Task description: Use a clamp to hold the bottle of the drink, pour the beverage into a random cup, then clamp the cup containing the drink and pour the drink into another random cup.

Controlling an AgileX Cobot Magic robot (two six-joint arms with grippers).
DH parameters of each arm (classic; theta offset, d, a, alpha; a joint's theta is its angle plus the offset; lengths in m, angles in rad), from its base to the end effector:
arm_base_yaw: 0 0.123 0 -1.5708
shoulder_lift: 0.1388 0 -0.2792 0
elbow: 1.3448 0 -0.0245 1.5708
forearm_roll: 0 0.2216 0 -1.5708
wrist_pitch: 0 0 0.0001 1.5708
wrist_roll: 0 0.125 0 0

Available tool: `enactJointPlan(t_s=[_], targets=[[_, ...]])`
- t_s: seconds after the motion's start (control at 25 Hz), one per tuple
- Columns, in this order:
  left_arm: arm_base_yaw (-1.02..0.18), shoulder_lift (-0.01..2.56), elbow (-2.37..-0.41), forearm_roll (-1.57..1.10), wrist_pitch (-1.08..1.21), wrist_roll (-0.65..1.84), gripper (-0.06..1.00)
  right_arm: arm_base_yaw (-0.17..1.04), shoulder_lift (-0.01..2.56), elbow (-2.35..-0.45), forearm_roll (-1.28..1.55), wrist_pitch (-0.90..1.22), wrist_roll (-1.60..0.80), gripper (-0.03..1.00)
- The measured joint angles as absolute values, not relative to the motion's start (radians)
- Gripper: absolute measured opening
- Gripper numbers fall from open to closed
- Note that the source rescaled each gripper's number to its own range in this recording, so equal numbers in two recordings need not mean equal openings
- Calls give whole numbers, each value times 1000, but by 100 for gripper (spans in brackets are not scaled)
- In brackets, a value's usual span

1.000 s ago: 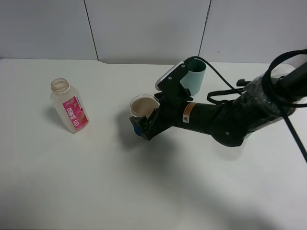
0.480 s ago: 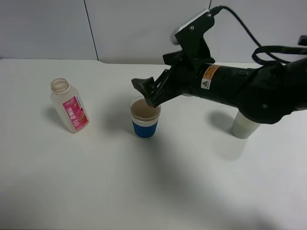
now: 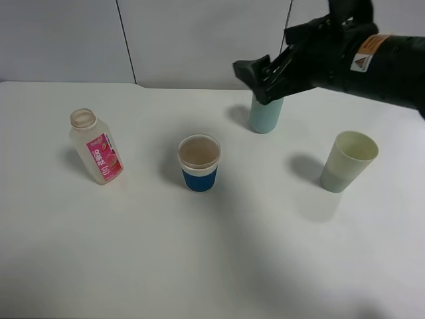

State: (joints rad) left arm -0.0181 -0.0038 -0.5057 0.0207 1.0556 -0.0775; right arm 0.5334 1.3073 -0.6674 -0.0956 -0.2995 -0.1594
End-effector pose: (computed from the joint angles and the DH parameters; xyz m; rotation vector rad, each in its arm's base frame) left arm 0.0049 0.0022 0.2499 -0.0613 2.0288 -0.0356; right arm 0.2459 0.1493 0.2730 -0.7180 1.6843 0.2249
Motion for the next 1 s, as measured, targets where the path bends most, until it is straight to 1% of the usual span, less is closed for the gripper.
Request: enactJointPlan(t_s=[0.24, 0.32, 0.36, 0.4, 0.44, 0.48, 0.64, 0.8, 0.88, 1.0], targets=[[-18, -4, -506, 21, 1056, -77, 100, 324, 1194, -667, -70, -171, -159, 77], [-18, -4, -506, 21, 1056, -77, 100, 270, 1150, -667, -70, -117, -159, 77], [-18, -4, -506, 21, 1056, -77, 100, 270, 1150, -667, -70, -117, -159, 77], [-18, -4, -506, 21, 1056, -77, 100, 243, 1122, -667, -70, -96, -159, 77], [-18, -4, -506, 21, 1056, -77, 100, 222, 1090, -667, -70, -73, -159, 77], [-18, -4, -506, 21, 1056, -77, 100, 172, 1023, -667, -70, -33, -159, 77], [-18, -4, -506, 21, 1056, -77, 100, 74, 870, -667, -70, 56, -159, 77], [-18, -4, -506, 21, 1056, -77, 100, -29, 723, -667, -68, 223, -159, 77], [-18, -4, -506, 21, 1056, -77, 100, -63, 652, -667, -68, 315, -159, 77], [-18, -4, -506, 21, 1056, -77, 100, -76, 532, -667, -60, 420, -159, 77]])
